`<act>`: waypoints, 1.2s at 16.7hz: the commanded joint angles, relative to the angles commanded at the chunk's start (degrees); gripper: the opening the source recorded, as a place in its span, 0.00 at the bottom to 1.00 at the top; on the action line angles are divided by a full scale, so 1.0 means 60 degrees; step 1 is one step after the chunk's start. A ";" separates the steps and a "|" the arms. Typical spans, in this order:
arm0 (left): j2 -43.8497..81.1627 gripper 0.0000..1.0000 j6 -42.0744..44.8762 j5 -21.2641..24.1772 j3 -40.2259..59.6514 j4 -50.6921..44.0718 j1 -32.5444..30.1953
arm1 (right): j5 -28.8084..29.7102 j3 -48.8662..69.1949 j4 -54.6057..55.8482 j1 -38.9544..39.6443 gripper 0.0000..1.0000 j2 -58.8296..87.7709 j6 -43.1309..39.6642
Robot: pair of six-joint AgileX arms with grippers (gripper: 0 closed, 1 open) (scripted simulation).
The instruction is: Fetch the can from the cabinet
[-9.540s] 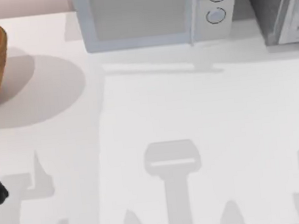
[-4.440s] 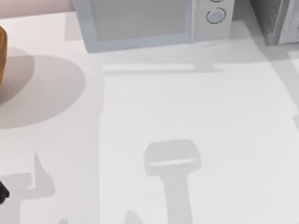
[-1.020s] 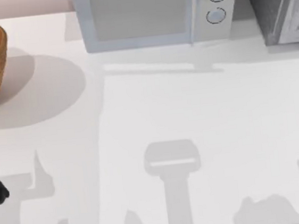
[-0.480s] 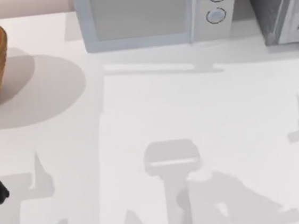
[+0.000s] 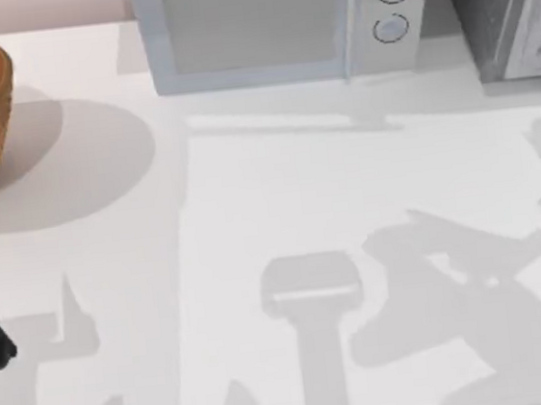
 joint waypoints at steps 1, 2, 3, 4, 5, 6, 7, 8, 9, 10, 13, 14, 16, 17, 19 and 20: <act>0.0000 1.00 0.0000 0.0000 0.0000 0.0000 0.0000 | -0.0519 0.0253 0.0707 -0.0199 0.00 0.0995 0.0017; 0.0000 1.00 0.0000 0.0000 0.0000 0.0000 0.0000 | -0.1010 0.0496 0.1381 -0.0392 0.00 0.1946 0.0032; 0.0000 1.00 0.0000 0.0000 0.0000 0.0000 0.0000 | -0.1471 0.0728 0.2021 -0.0575 0.00 0.2846 0.0044; 0.0000 1.00 0.0000 0.0000 0.0000 0.0000 0.0000 | -0.1898 0.0948 0.2619 -0.0749 0.00 0.3688 0.0054; 0.0000 1.00 0.0000 0.0000 0.0000 0.0000 0.0000 | -0.2287 0.1154 0.3170 -0.0912 0.00 0.4463 0.0062; 0.0000 1.00 0.0000 0.0000 0.0000 0.0000 0.0000 | -0.2636 0.1343 0.3670 -0.1061 0.00 0.5161 0.0067; 0.0000 1.00 0.0000 0.0000 0.0000 0.0000 0.0000 | -0.2942 0.1513 0.4114 -0.1195 0.00 0.5776 0.0070; 0.0000 1.00 0.0000 0.0000 0.0000 0.0000 0.0000 | -0.3202 0.1662 0.4496 -0.1311 0.00 0.6298 0.0071; 0.0000 1.00 0.0000 0.0000 0.0000 0.0000 0.0000 | -0.3414 0.1786 0.4812 -0.1408 0.00 0.6720 0.0071; 0.0000 1.00 0.0000 0.0000 0.0000 0.0000 0.0000 | -0.3576 0.1883 0.5058 -0.1484 0.00 0.7041 0.0070; 0.0000 1.00 0.0000 0.0000 0.0000 0.0000 0.0000 | -0.3744 0.1988 0.5317 -0.1564 0.00 0.7380 0.0067; 0.0000 1.00 0.0000 0.0000 0.0000 0.0000 0.0000 | -0.3744 0.1988 0.5317 -0.1564 0.00 0.7380 0.0067; 0.0000 1.00 0.0000 0.0000 0.0000 0.0000 0.0000 | -0.3744 0.1988 0.5317 -0.1564 0.00 0.7380 0.0067; 0.0000 1.00 0.0000 0.0000 0.0000 0.0000 0.0000 | -0.3730 0.1954 0.5290 -0.1515 0.00 0.7374 0.0081; 0.0000 1.00 0.0000 0.0000 0.0000 0.0000 0.0000 | -0.3591 0.2044 0.5278 -0.1398 0.00 0.7426 0.0055; 0.0000 1.00 0.0000 0.0000 0.0000 0.0000 0.0000 | -0.3446 0.2131 0.5249 -0.1259 0.00 0.7494 0.0037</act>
